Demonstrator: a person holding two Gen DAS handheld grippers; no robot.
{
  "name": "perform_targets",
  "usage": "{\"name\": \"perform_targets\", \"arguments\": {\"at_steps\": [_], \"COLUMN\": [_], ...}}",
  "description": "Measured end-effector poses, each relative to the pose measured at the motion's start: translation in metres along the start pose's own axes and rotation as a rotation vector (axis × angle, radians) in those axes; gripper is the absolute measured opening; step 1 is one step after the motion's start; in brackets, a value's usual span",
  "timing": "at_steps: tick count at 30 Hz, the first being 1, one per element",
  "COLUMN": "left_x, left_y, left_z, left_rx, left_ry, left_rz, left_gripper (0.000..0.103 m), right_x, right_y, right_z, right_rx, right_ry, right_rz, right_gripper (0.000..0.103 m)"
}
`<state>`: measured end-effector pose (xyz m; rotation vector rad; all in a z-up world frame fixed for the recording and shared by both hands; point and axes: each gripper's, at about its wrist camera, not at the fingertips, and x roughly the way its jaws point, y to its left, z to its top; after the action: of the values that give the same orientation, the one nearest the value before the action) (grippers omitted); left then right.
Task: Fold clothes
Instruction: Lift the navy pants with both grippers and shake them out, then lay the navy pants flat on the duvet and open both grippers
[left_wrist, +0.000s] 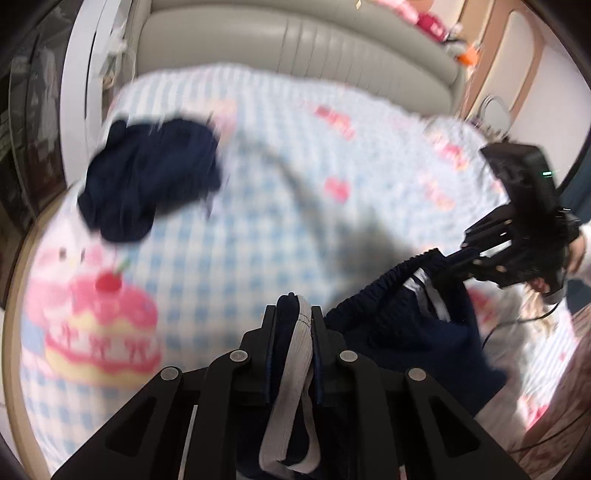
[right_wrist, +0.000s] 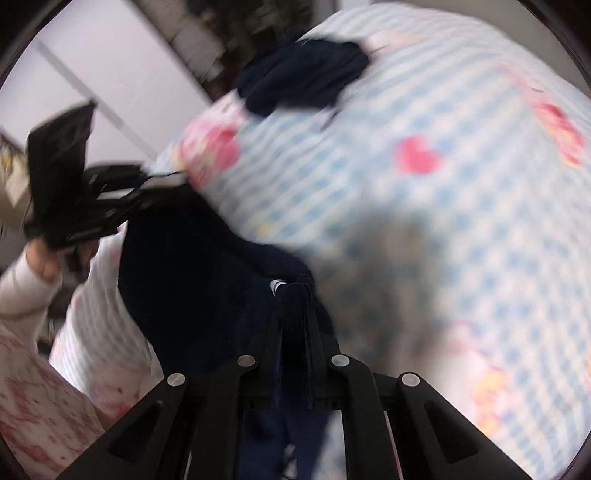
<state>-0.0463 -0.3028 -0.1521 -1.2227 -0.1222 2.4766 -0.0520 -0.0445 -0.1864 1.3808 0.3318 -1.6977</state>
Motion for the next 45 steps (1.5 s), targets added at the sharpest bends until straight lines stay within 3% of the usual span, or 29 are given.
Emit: {"name": "perform_targets", "arguments": {"at_steps": [2, 5, 10, 14, 18, 20, 23, 27, 29, 30, 32, 35, 37, 38, 41, 45], "left_x": [-0.023, -0.043, -0.070, -0.091, -0.076, -0.046, 0.026, 0.127, 0.155, 0.157, 0.147, 0.119, 0.107, 0.104, 0.094, 0.079], "left_y": [-0.038, -0.084, -0.167, -0.226, -0.263, -0.276, -0.279, -0.265, -0.260, -0.261, -0.265, -0.268, -0.267, -0.267, -0.270, -0.258], "left_z": [-0.020, -0.001, 0.102, 0.158, 0.152, 0.125, 0.057, -0.043, -0.079, -0.088, -0.096, -0.079, -0.065, -0.060, -0.064, -0.069], "left_rx": [0.031, 0.109, 0.310, 0.419, 0.505, 0.556, 0.572, 0.556, 0.562, 0.580, 0.644, 0.665, 0.644, 0.645, 0.723, 0.757], "left_ry": [-0.043, -0.120, -0.285, -0.413, -0.388, -0.308, -0.083, 0.264, 0.419, 0.459, 0.462, 0.386, 0.350, 0.356, 0.445, 0.412], "left_rz": [-0.035, -0.099, -0.137, -0.167, -0.272, -0.308, -0.338, -0.300, -0.289, -0.287, -0.283, -0.333, -0.396, -0.425, -0.497, -0.438], "left_gripper": [0.013, 0.013, 0.014, 0.014, 0.014, 0.014, 0.014, 0.015, 0.017, 0.017, 0.017, 0.018, 0.021, 0.027, 0.044, 0.044], "right_x": [-0.039, -0.107, -0.246, -0.351, -0.395, -0.383, -0.328, -0.215, -0.170, -0.156, -0.153, -0.177, -0.195, -0.202, -0.212, -0.224], "right_y": [-0.017, -0.039, -0.064, -0.074, -0.061, -0.068, -0.093, -0.135, -0.144, -0.144, -0.138, -0.131, -0.124, -0.122, -0.119, -0.120], "right_z": [-0.003, -0.016, -0.049, -0.078, -0.114, -0.143, -0.192, -0.262, -0.291, -0.300, -0.305, -0.300, -0.288, -0.282, -0.267, -0.277], "right_rx": [0.063, 0.139, 0.216, 0.222, 0.156, 0.175, 0.232, 0.348, 0.396, 0.408, 0.404, 0.386, 0.364, 0.349, 0.282, 0.299], "right_ry": [-0.056, -0.163, -0.414, -0.608, -0.685, -0.629, -0.457, -0.171, -0.034, 0.007, 0.004, -0.085, -0.124, -0.131, -0.053, -0.026], "right_rz": [-0.014, -0.070, -0.244, -0.365, -0.414, -0.417, -0.395, -0.199, -0.143, -0.131, -0.128, -0.116, -0.126, -0.132, -0.111, -0.238], "right_gripper": [0.007, 0.007, 0.007, 0.007, 0.007, 0.007, 0.007, 0.009, 0.012, 0.013, 0.013, 0.015, 0.022, 0.032, 0.039, 0.044]}}
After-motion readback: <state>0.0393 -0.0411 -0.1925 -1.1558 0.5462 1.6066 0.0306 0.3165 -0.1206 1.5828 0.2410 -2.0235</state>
